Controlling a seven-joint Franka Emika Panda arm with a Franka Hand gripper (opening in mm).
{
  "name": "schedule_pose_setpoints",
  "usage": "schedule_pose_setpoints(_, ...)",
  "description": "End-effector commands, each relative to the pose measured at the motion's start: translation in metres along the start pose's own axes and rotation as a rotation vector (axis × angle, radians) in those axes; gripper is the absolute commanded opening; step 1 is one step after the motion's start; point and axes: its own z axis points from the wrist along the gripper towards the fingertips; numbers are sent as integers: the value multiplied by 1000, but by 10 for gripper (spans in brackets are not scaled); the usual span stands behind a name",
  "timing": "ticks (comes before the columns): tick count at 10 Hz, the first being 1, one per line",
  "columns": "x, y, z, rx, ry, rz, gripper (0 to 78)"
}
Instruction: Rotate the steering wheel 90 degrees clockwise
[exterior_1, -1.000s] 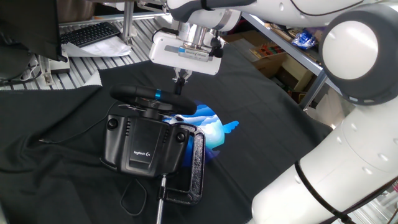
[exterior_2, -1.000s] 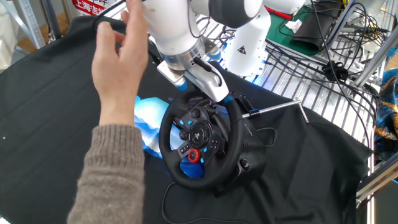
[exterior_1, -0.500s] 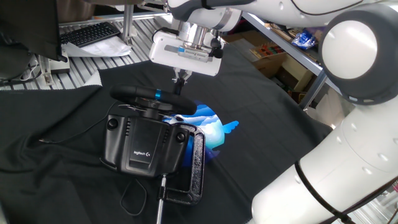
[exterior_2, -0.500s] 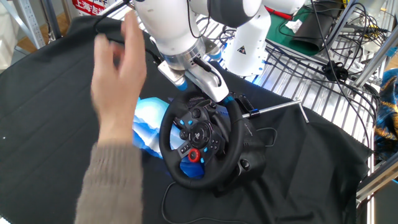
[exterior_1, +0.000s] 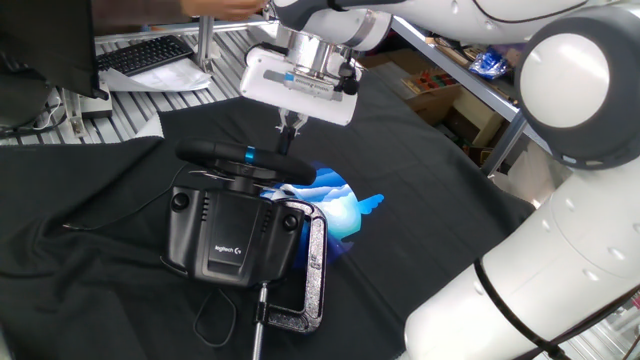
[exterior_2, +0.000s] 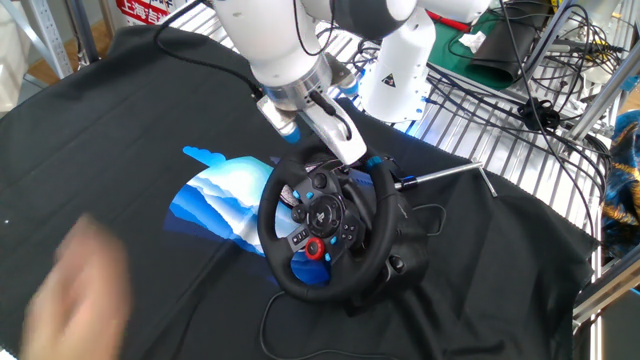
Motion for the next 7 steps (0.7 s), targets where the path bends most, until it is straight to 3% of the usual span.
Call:
schedule_pose_setpoints(1, 5, 6, -6, 143, 62, 159, 11)
schedule_pose_setpoints(3, 11, 12, -13, 140, 100, 204, 11)
schedule_pose_setpoints(6, 26, 25, -25, 111, 120, 292, 11)
schedule_pose_setpoints(7, 29, 26, -26, 116, 116, 311, 11)
